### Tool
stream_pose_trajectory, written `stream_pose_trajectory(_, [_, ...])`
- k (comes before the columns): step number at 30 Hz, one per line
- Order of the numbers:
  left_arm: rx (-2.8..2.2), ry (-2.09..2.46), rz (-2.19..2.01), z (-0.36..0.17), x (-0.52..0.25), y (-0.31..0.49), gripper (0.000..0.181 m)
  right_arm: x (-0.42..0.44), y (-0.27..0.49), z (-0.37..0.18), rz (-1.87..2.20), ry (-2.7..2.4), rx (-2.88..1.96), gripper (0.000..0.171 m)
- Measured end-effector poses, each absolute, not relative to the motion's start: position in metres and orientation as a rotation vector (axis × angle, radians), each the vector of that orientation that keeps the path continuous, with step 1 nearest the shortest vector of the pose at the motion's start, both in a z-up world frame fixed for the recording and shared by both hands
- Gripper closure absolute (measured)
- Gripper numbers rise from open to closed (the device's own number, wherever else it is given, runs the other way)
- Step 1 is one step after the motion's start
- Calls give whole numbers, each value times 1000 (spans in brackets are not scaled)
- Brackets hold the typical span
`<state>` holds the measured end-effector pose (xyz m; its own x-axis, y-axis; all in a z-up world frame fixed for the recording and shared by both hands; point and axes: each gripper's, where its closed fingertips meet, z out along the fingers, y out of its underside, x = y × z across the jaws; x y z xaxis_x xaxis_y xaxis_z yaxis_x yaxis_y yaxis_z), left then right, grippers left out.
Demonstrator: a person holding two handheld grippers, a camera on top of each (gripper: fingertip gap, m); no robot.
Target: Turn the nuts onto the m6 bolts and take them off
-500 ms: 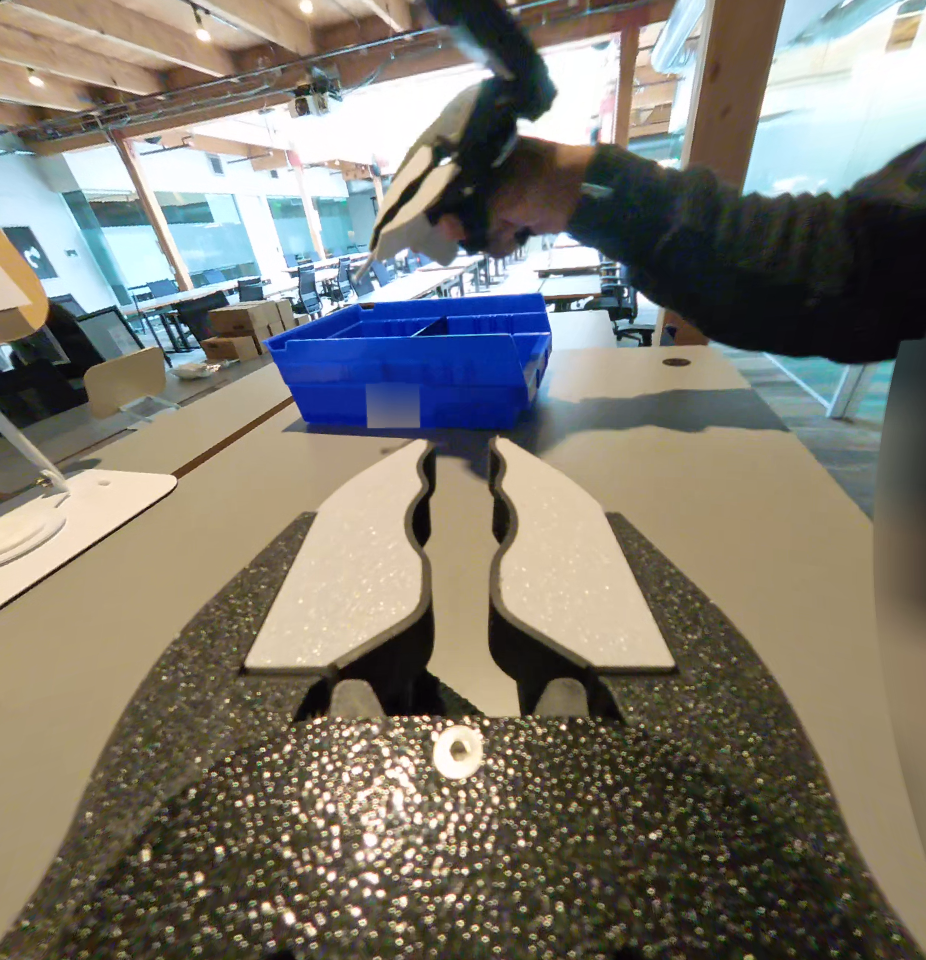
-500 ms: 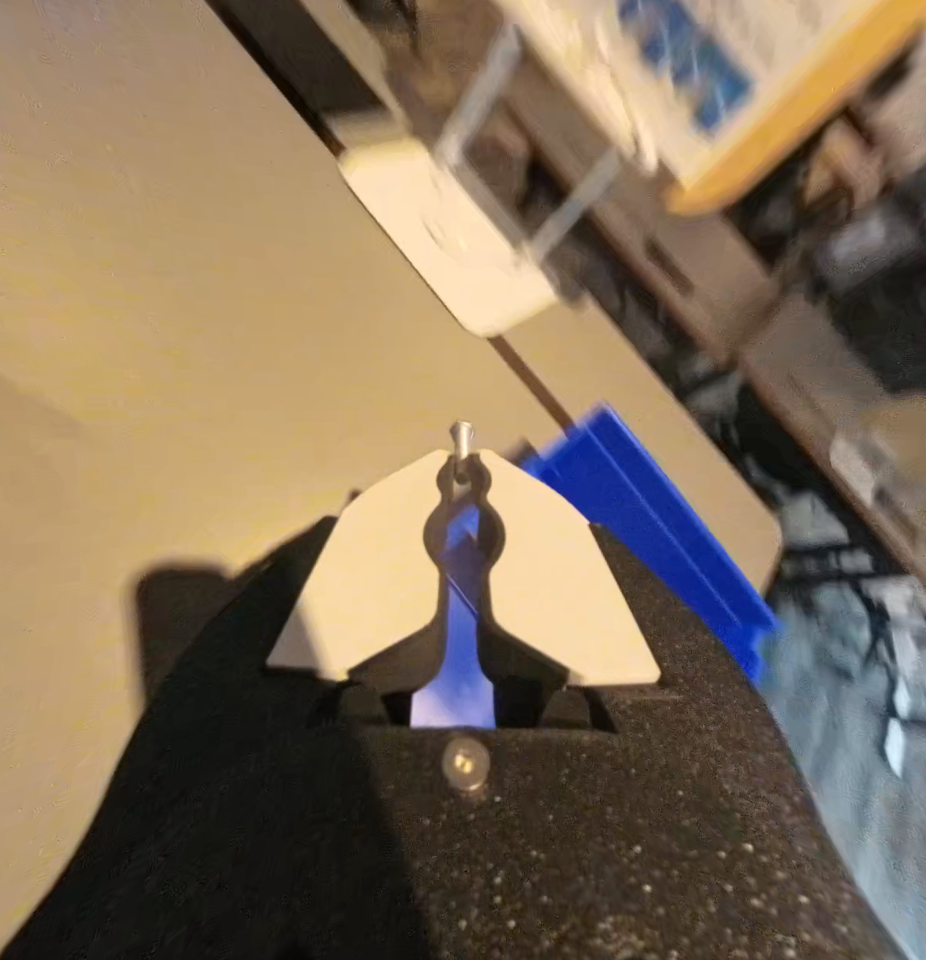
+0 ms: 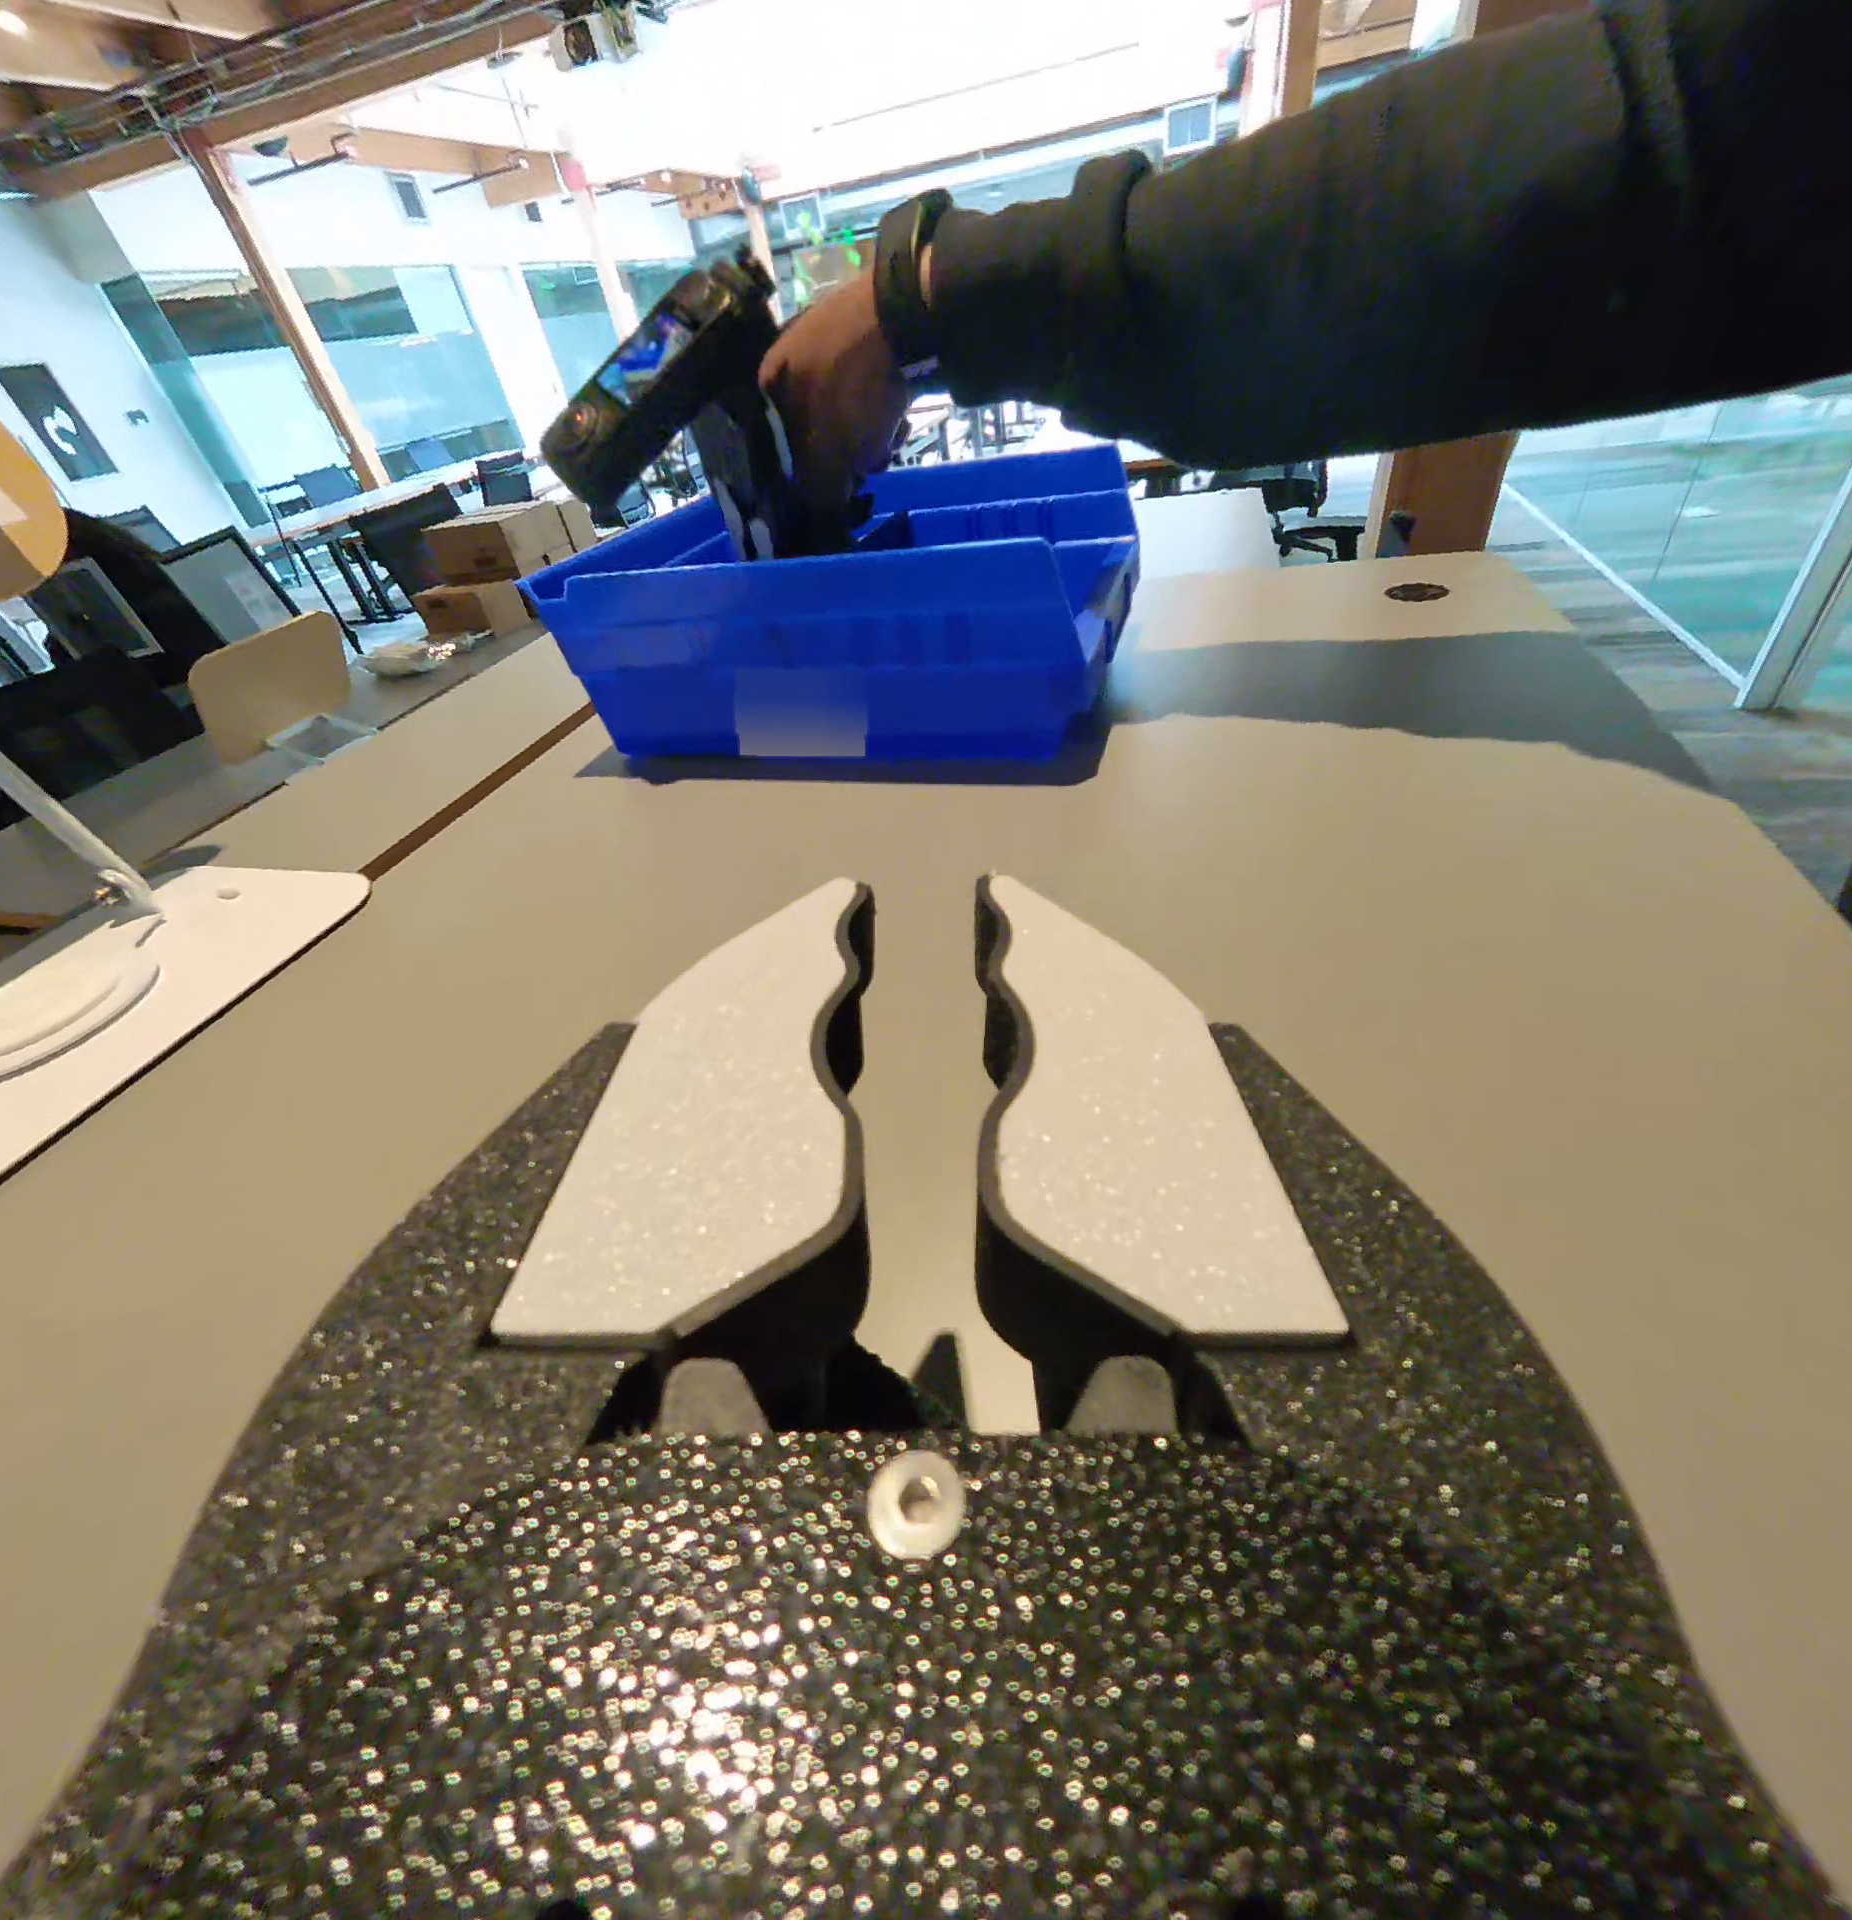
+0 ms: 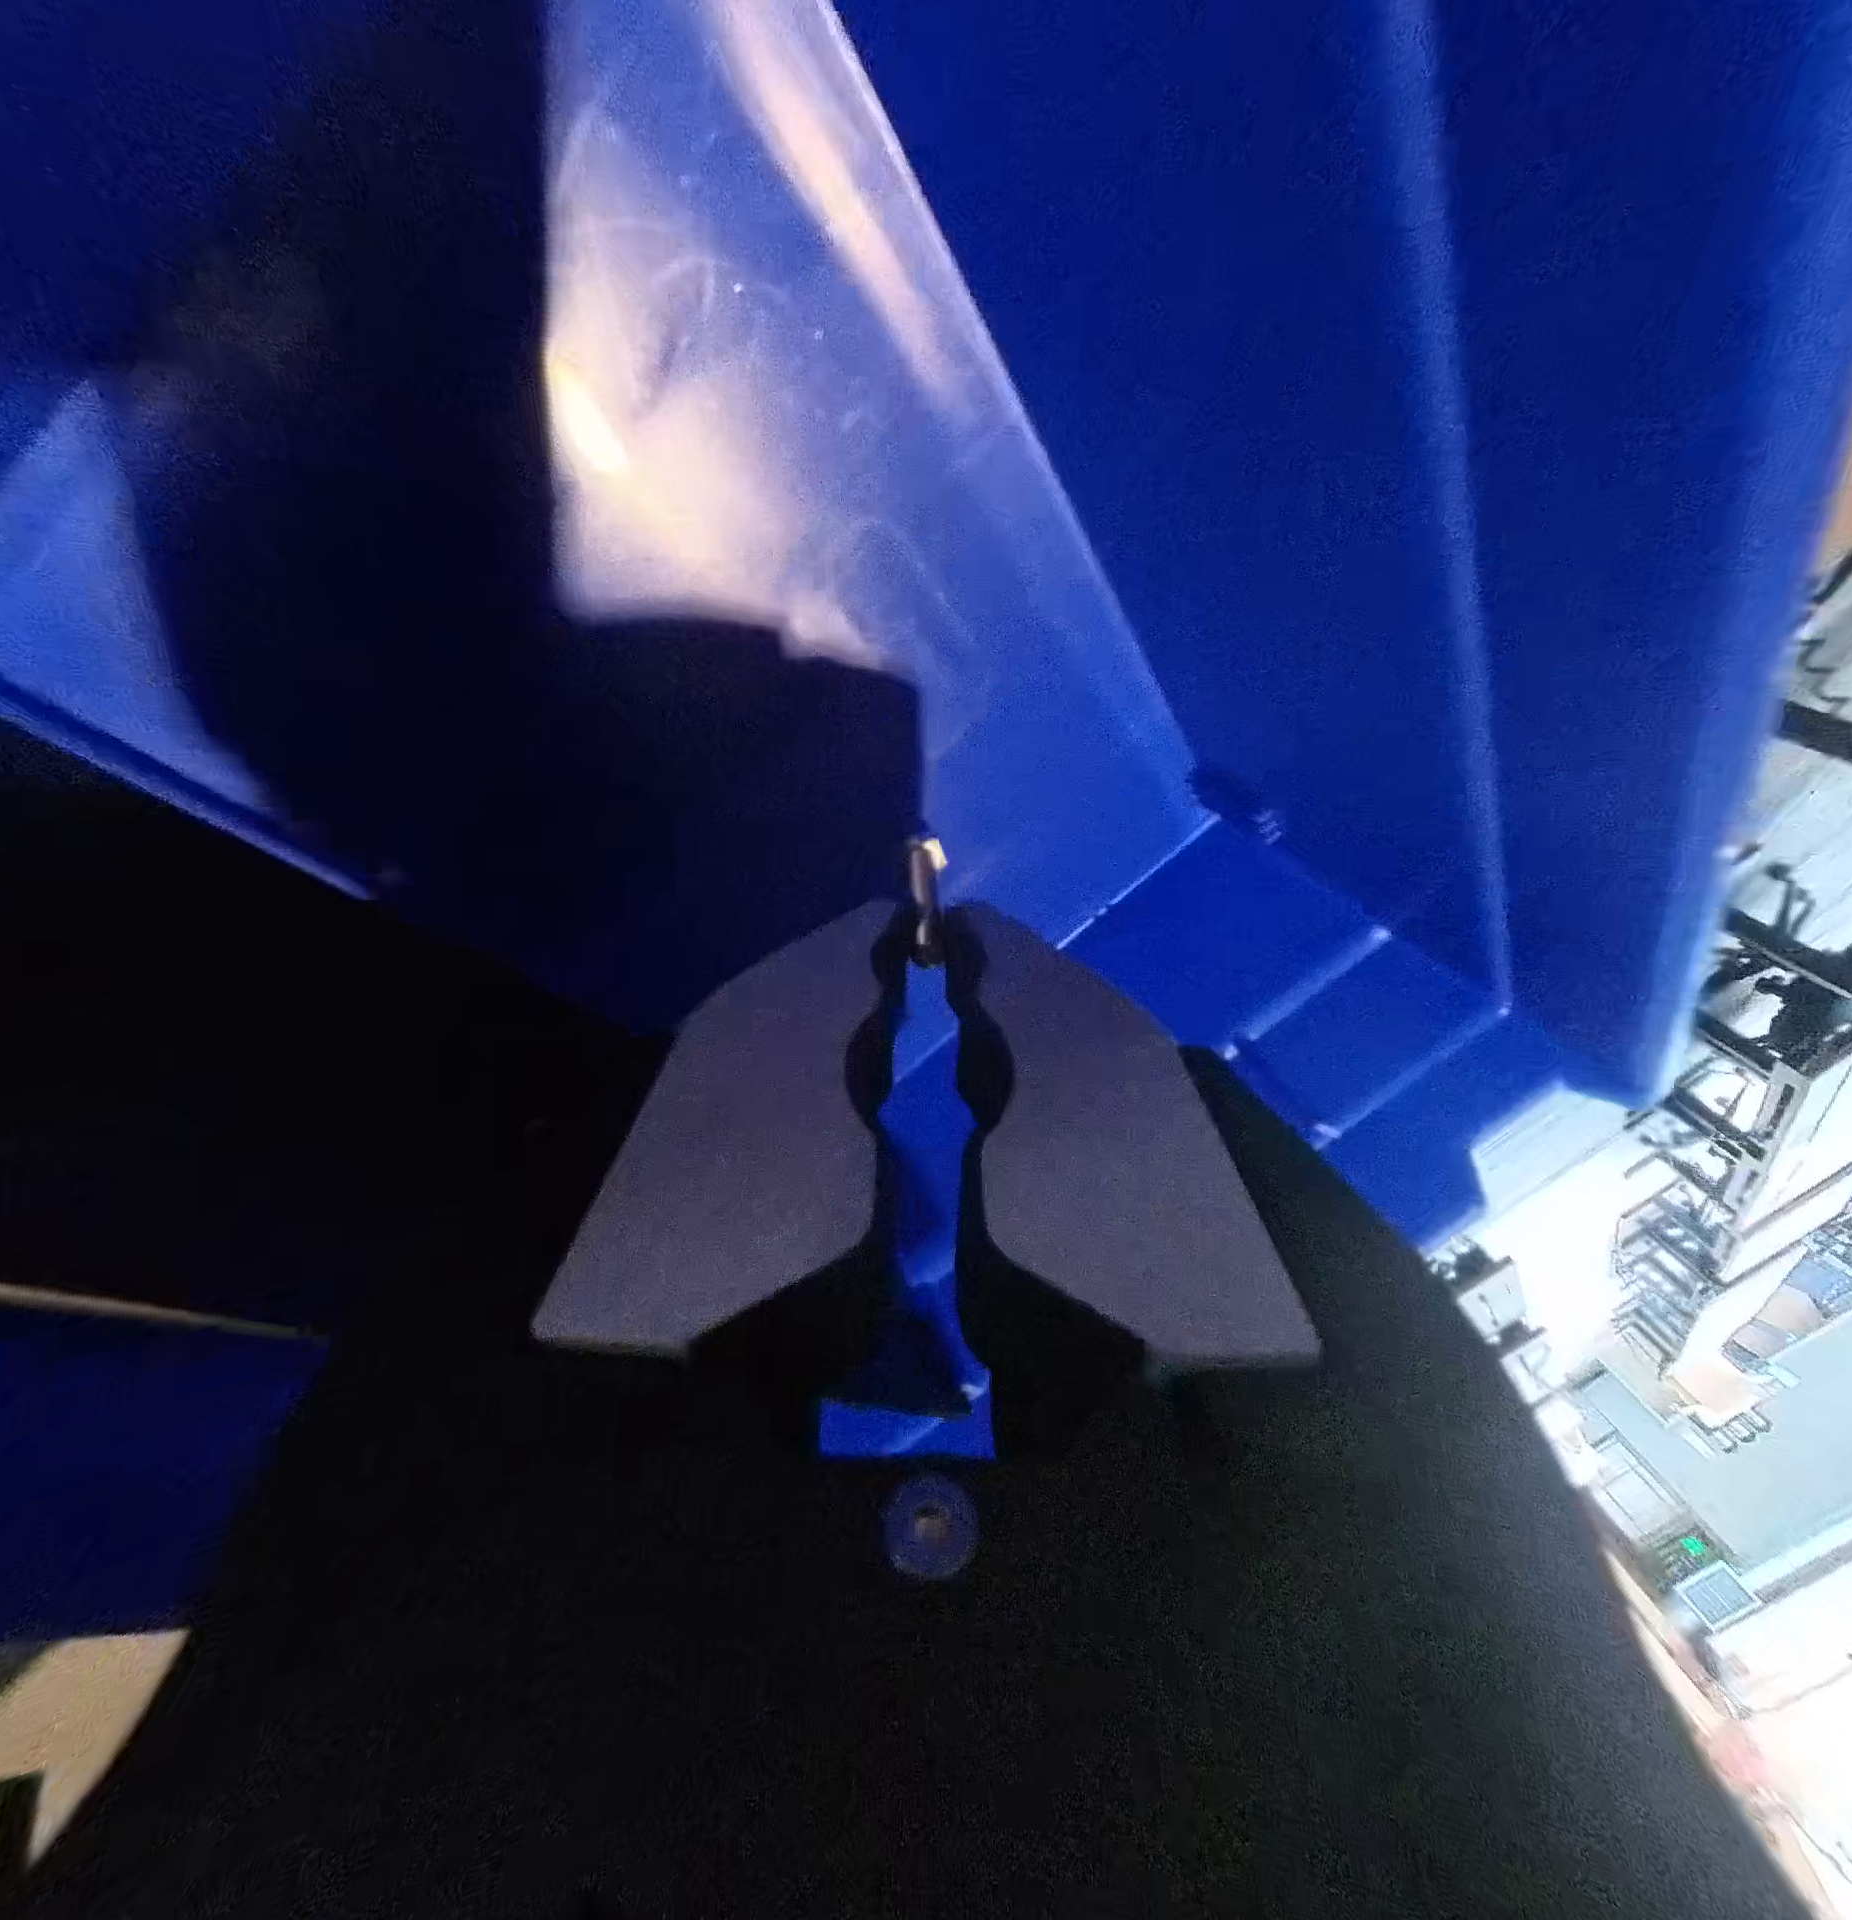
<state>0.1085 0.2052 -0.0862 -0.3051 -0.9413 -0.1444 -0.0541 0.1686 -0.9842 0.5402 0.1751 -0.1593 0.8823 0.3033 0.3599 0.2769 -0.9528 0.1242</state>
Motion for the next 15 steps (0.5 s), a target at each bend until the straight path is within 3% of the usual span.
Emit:
stream_pose_trajectory(7, [-984,1561,-1257,-85,108,206,163,524,199,-144,448,391,3200,135])
stream_pose_trajectory(12, [-991,1544,-1241,-83,108,211,163,508,213,-78,598,366,3491,134])
stream_pose_trajectory(15, [-1027,1505,-1205,-81,108,221,163,424,222,-27,365,594,3809,135])
